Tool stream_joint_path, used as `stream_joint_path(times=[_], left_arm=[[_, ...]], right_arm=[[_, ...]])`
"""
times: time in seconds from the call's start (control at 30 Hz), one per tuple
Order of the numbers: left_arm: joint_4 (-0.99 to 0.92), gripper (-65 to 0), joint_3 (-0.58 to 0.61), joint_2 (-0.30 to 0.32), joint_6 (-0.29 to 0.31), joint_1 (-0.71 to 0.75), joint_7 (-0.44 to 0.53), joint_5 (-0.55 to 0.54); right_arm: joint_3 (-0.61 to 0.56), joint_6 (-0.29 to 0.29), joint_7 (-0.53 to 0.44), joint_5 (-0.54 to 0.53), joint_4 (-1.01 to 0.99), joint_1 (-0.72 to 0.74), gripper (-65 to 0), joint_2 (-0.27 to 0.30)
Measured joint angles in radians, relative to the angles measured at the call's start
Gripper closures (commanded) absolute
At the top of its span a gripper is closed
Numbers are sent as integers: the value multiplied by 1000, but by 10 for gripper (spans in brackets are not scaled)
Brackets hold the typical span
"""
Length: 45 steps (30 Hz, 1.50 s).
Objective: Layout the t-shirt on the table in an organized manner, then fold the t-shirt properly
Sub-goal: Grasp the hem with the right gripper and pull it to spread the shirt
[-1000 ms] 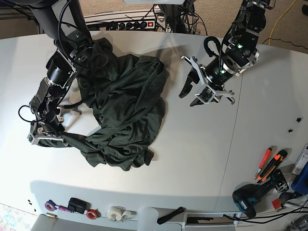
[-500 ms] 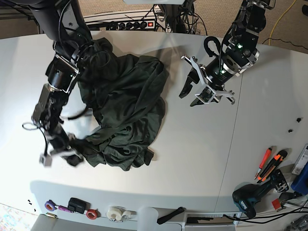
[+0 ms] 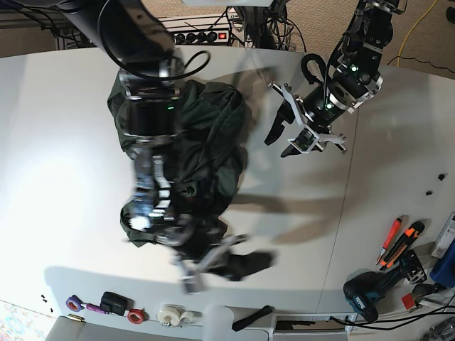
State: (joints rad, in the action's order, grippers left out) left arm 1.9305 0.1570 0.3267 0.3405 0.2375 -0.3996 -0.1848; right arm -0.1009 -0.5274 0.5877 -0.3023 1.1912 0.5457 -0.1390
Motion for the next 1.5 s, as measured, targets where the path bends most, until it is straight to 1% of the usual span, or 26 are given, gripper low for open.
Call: stream_joint_path(times=[0.07, 0.13, 0.2, 0.23, 0.33, 0.43, 0.5, 0.6, 0.73, 0.77, 0.83, 0.93, 0.97, 1.0, 1.03, 1.07, 1.1, 1.13, 1.3, 1.33, 1.4, 1.47, 1.5], left_arm=[[0, -247, 0, 0, 0, -2, 0, 0], [0, -247, 0, 0, -3, -6, 0, 0], [0, -247, 0, 0, -3, -11, 0, 0], [0, -247, 0, 0, -3, -11, 0, 0], [0, -247, 0, 0, -3, -13, -1, 0], [0, -247, 0, 0, -3, -13, 0, 0], [0, -247, 0, 0, -3, -13, 0, 0], [0, -247, 0, 0, -3, -13, -1, 0], [0, -247, 0, 0, -3, -13, -1, 0], [0, -247, 0, 0, -3, -13, -1, 0], [0, -247, 0, 0, -3, -13, -1, 0], [0, -247, 0, 0, -3, -13, -1, 0], [0, -247, 0, 0, -3, -13, -1, 0], [0, -247, 0, 0, -3, -13, -1, 0], [0, -247, 0, 0, -3, -13, -2, 0], [0, -247, 0, 0, -3, -13, -1, 0], [0, -247, 0, 0, -3, -13, -1, 0], [0, -247, 0, 0, -3, -13, -1, 0], [0, -247, 0, 0, -3, -13, -1, 0], [0, -247, 0, 0, -3, -13, -1, 0], [0, -247, 0, 0, -3, -13, -1, 0], [0, -247, 0, 0, -3, -13, 0, 0], [0, -247, 0, 0, -3, -13, -1, 0]], right_arm=[[-103, 4, -38, 8, 0, 3, 0, 0], [-185, 12, -45, 36, 0, 8, 0, 1], [-248, 31, -42, 74, 0, 9, 0, 5], [-274, 32, -42, 84, 0, 8, 0, 6], [-322, 32, -47, 123, 0, 8, 0, 4], [-314, 35, -50, 171, 0, 8, 0, 3], [-296, 95, -53, 181, 0, 8, 0, 5], [-242, 198, -55, 237, 0, 8, 0, 5], [-127, 334, -51, 326, 0, 8, 0, 3], [-90, 357, -51, 349, 0, 8, 0, 3], [-18, 396, -58, 358, 0, 8, 0, 6], [76, 396, -55, 406, 0, 8, 0, 20], [95, 377, -46, 410, 0, 8, -25, 30], [112, 346, -39, 415, 0, 8, -104, 42], [126, 335, -36, 413, 0, 8, -176, 54], [138, 327, -24, 414, 0, 8, -237, 65], [150, 325, -17, 414, 0, 8, -274, 80], [163, 328, -14, 413, 0, 8, -286, 96], [208, 346, 47, 410, 0, 2, -286, 161], [210, 346, 68, 410, 0, -3, -286, 169], [210, 342, 140, 410, 0, -18, -286, 179], [209, 340, 171, 408, 0, -43, -286, 186], [209, 340, 172, 406, 0, -61, -286, 192]])
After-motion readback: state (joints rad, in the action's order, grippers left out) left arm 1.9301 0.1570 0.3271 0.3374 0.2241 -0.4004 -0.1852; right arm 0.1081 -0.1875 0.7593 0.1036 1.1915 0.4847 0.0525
